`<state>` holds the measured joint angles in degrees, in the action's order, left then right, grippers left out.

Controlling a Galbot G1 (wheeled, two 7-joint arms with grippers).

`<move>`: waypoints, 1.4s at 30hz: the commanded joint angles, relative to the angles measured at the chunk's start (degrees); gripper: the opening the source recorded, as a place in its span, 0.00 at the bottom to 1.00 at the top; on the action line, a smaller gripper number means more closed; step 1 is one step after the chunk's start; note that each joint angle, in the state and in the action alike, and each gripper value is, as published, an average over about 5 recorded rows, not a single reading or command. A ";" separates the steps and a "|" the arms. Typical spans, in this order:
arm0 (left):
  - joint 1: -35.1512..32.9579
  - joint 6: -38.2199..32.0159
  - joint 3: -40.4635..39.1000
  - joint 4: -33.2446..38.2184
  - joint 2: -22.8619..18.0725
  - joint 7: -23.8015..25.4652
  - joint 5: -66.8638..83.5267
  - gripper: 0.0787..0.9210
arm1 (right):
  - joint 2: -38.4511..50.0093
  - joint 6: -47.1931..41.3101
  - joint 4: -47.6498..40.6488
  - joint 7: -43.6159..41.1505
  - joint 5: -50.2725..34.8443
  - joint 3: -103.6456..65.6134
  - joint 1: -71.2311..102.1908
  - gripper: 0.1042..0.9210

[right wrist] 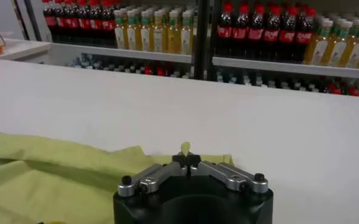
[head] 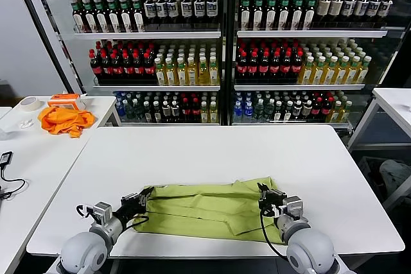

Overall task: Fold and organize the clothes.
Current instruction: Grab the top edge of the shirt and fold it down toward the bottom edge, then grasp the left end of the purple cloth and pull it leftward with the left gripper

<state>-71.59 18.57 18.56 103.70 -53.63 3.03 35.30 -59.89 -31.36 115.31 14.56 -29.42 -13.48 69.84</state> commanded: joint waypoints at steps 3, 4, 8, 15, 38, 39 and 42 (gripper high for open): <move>-0.87 0.48 0.08 0.20 0.10 0.16 -0.27 0.01 | 1.00 0.07 3.52 -1.20 0.13 -1.15 3.85 0.00; -0.73 0.43 0.05 -0.03 0.11 0.15 -0.29 0.01 | 1.11 0.05 3.87 -1.27 0.16 -1.27 4.47 0.00; -0.07 0.26 -0.10 -0.93 0.02 0.11 -0.46 0.01 | 1.14 0.26 4.56 -1.51 0.90 -1.28 6.82 0.00; 0.00 0.35 -0.17 -1.57 -0.14 -0.75 -2.53 0.01 | 0.10 1.10 2.36 -1.09 3.89 -0.50 7.68 0.00; -4.22 5.55 -1.87 7.43 -3.73 -23.17 5.22 0.68 | 0.77 1.26 12.70 -0.19 5.09 -12.17 14.53 0.71; -4.05 5.56 -1.94 6.98 -3.86 -23.39 5.21 0.71 | 0.63 1.41 12.35 -0.07 5.46 -12.08 14.65 0.74; -3.38 5.54 -2.24 6.14 -4.35 -24.24 5.33 0.81 | -0.11 1.91 11.36 0.12 6.92 -11.29 15.20 0.83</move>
<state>-74.75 22.28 17.69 109.31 -56.34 -11.89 38.60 -59.30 -29.99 125.33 14.25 -24.35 -22.22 82.86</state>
